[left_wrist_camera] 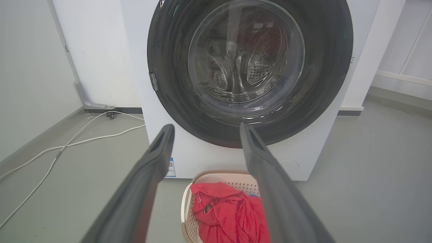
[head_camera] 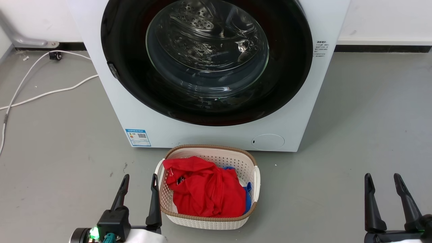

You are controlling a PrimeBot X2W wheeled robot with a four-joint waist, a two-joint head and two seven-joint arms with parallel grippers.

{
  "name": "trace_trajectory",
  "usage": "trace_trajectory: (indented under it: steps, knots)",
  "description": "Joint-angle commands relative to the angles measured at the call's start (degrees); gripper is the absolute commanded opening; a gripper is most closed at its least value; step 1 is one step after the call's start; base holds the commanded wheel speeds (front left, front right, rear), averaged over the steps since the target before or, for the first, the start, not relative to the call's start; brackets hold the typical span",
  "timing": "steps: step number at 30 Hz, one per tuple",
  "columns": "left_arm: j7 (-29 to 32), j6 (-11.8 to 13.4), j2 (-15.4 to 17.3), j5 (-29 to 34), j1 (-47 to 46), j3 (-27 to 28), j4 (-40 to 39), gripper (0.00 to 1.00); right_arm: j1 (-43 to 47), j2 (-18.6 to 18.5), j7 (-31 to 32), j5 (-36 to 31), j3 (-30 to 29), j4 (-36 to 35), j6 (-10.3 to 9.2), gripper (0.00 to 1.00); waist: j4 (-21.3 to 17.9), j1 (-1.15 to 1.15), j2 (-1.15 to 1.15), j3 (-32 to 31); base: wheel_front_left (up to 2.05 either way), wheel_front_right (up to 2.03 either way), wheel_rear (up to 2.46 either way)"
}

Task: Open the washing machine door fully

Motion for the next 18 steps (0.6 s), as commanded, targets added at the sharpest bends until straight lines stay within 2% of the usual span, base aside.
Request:
trace_trajectory:
  steps: [1,15,18]
  knots:
    - [-0.44,0.12,-0.08,-0.23,0.39,0.05,0.07,1.00,0.50,-0.19,-0.14,0.04,0.08,0.15,0.01,1.00,0.01,0.00,0.00,-0.01,0.00,0.00,0.00]
    - [-0.44,1.01,-0.08,0.08,0.53,-0.34,0.29,1.00,0.64,-0.19,-0.14,-0.34,0.59,0.21,0.01,1.00,0.06,0.00,0.00,-0.16,0.00,0.00,0.00]
    - [-0.44,1.20,-0.07,0.06,0.67,-0.33,0.29,1.00,0.62,-0.19,-0.14,1.83,1.05,0.43,0.01,1.00,0.06,0.00,0.00,-0.23,0.00,0.00,0.00]
